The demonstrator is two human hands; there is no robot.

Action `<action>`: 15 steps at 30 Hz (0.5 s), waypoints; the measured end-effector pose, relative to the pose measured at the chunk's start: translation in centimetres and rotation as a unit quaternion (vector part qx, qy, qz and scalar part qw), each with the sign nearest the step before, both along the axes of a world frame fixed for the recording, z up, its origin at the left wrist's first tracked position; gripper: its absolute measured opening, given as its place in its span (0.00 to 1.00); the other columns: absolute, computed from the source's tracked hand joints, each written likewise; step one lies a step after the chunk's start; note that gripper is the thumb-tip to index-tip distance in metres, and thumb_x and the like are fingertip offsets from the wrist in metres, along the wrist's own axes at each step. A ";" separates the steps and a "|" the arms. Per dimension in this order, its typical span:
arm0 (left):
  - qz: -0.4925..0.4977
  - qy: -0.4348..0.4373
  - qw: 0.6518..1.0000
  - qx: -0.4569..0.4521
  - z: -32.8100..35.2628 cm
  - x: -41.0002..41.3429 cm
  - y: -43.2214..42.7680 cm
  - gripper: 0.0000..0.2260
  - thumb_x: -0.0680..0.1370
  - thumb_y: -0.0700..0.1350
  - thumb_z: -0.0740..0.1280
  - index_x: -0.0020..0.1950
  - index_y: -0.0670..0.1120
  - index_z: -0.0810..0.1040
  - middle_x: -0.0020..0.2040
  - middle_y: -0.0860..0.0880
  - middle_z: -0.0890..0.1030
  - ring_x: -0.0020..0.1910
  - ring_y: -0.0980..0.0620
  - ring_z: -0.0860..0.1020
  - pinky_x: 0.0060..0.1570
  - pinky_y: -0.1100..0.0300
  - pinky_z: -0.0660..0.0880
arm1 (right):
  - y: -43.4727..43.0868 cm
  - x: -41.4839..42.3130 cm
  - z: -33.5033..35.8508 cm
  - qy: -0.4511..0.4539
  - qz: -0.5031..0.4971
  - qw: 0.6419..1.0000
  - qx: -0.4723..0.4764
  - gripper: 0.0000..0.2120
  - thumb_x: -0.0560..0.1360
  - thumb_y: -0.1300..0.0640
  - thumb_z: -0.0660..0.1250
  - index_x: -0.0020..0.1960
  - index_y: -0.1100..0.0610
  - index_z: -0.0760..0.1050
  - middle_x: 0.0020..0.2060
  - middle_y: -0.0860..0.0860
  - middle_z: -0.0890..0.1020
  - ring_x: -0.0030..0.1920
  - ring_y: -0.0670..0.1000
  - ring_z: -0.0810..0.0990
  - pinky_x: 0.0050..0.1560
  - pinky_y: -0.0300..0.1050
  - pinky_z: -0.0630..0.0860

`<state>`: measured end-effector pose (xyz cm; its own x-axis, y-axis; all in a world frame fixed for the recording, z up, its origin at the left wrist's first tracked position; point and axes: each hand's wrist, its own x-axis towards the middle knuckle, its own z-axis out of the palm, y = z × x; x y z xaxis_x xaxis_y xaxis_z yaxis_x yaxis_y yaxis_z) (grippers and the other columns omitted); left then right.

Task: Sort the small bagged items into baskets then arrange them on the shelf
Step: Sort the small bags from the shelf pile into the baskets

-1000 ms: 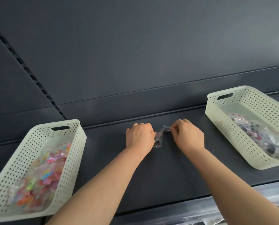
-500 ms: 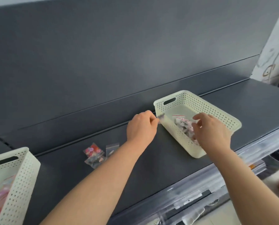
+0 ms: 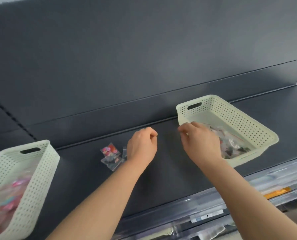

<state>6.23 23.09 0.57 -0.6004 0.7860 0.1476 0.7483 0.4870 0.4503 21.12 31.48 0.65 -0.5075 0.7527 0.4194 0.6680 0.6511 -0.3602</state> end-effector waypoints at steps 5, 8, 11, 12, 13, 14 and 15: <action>0.124 0.009 0.991 -0.046 -1.6 -4.9 -6.9 0.07 0.80 0.47 0.64 0.56 0.53 0.79 0.56 0.54 0.81 0.56 0.52 0.76 0.50 0.54 0.77 | -2.8 -6.5 -2.3 -0.037 0.120 0.991 -0.053 0.10 0.78 0.55 0.61 0.54 0.47 0.78 0.47 0.46 0.79 0.50 0.50 0.78 0.38 0.42 0.71; 0.141 0.019 0.983 -0.116 -2.3 -6.4 -9.9 0.11 0.79 0.51 0.66 0.61 0.54 0.78 0.59 0.52 0.78 0.60 0.49 0.75 0.51 0.54 0.76 | -4.7 -9.7 -3.7 -0.079 0.166 0.980 -0.072 0.11 0.79 0.57 0.59 0.54 0.49 0.79 0.47 0.47 0.79 0.52 0.50 0.76 0.38 0.42 0.72; 0.144 0.006 0.981 -0.131 -3.1 -7.1 -11.8 0.10 0.78 0.52 0.68 0.59 0.55 0.80 0.56 0.53 0.79 0.58 0.50 0.76 0.51 0.53 0.76 | -6.2 -11.9 -4.3 -0.110 0.178 0.975 -0.072 0.10 0.79 0.56 0.59 0.53 0.50 0.78 0.47 0.47 0.78 0.53 0.51 0.74 0.37 0.42 0.71; 0.147 0.002 0.981 -0.125 -3.3 -7.3 -12.3 0.08 0.78 0.51 0.69 0.56 0.55 0.81 0.54 0.53 0.80 0.56 0.50 0.76 0.50 0.53 0.77 | -6.5 -12.4 -4.4 -0.115 0.178 0.974 -0.074 0.10 0.79 0.55 0.59 0.54 0.51 0.78 0.48 0.47 0.78 0.53 0.51 0.74 0.38 0.43 0.71; 0.146 0.002 0.982 -0.122 -3.4 -7.5 -12.7 0.05 0.78 0.49 0.68 0.53 0.55 0.81 0.52 0.54 0.81 0.54 0.51 0.77 0.49 0.54 0.77 | -6.8 -12.7 -4.5 -0.118 0.177 0.974 -0.077 0.10 0.79 0.53 0.59 0.55 0.50 0.78 0.49 0.47 0.78 0.53 0.50 0.73 0.39 0.43 0.73; 0.142 0.003 0.982 -0.124 -3.4 -7.7 -13.1 0.04 0.78 0.48 0.68 0.50 0.54 0.81 0.50 0.55 0.82 0.52 0.52 0.77 0.48 0.54 0.77 | -7.0 -12.9 -4.6 -0.123 0.174 0.974 -0.081 0.10 0.79 0.52 0.60 0.55 0.50 0.78 0.49 0.47 0.78 0.54 0.50 0.73 0.41 0.44 0.74; 0.137 0.004 0.982 -0.127 -3.5 -7.8 -13.4 0.04 0.78 0.47 0.67 0.48 0.54 0.81 0.48 0.55 0.82 0.51 0.52 0.78 0.47 0.54 0.77 | -7.1 -13.0 -4.7 -0.131 0.172 0.973 -0.086 0.09 0.78 0.51 0.61 0.55 0.50 0.78 0.49 0.47 0.78 0.54 0.50 0.73 0.42 0.44 0.75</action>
<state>-1.61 9.73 -2.94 -0.7947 0.6063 -0.0272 0.5757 0.7672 0.2827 8.13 24.41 -4.07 -0.8142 0.5672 0.1243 0.5048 0.7972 -0.3311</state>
